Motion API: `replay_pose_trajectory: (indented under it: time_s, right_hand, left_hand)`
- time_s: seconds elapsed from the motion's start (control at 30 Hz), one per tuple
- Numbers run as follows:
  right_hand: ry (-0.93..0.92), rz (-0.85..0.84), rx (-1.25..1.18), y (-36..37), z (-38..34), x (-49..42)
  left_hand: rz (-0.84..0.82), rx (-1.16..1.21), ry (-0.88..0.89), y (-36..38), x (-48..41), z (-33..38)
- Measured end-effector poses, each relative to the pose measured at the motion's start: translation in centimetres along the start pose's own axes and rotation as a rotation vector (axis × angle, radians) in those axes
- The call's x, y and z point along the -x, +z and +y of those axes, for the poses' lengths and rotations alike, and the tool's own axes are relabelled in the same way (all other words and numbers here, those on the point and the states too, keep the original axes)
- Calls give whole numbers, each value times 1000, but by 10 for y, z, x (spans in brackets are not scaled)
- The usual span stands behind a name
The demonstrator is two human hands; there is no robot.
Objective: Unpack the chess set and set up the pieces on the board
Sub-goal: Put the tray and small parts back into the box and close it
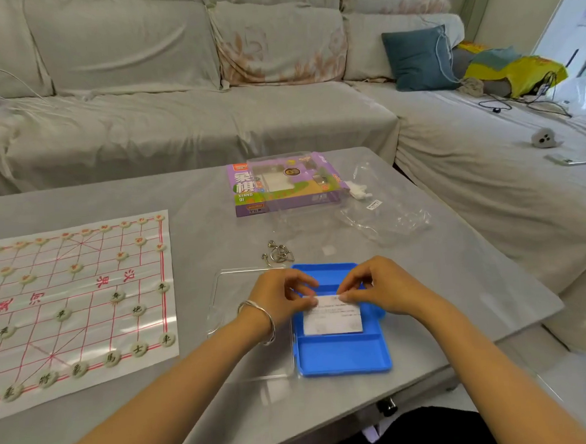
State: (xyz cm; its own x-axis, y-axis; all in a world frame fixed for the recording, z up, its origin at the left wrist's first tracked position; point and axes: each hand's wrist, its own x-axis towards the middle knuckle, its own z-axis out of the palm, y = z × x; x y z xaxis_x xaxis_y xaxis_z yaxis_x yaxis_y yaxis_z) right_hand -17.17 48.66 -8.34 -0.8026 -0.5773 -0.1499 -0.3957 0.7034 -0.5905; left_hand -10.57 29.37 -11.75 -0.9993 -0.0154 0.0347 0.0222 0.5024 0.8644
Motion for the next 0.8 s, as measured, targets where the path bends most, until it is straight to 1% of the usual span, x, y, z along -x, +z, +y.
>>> replay_pose_trajectory:
  time_s: [0.07,0.23,0.33,0.4,0.43,0.53,0.6,0.7,0.8]
  right_hand:
    - [8,-6,50,5,2,2]
    - [43,6,119,10,3,-5]
    - [26,107,128,9,-1,-16]
    - [4,213,47,13,-6,-28]
    - [0,238,-17,16,-10,-35]
    - [23,201,-153,28,-18,-63]
    - [74,178,-142,34,-18,-83]
    - [116,146,-171,41,-16,-108]
    - [113,105,-224,46,-13,-122]
  left_hand:
    - [-23,-78,32,7,7,-4]
    - [-9,-185,67,7,5,-8]
    - [104,-258,64,-5,-1,-14]
    - [175,-295,44,-20,-10,-21]
    - [177,-305,19,-28,-16,-25]
    - [128,-237,-112,-44,-37,-35]
    - [82,-278,-160,-51,-55,-41]
    - [-24,-412,-175,-58,-78,-46]
    - [-97,-428,-159,-61,-91,-51]
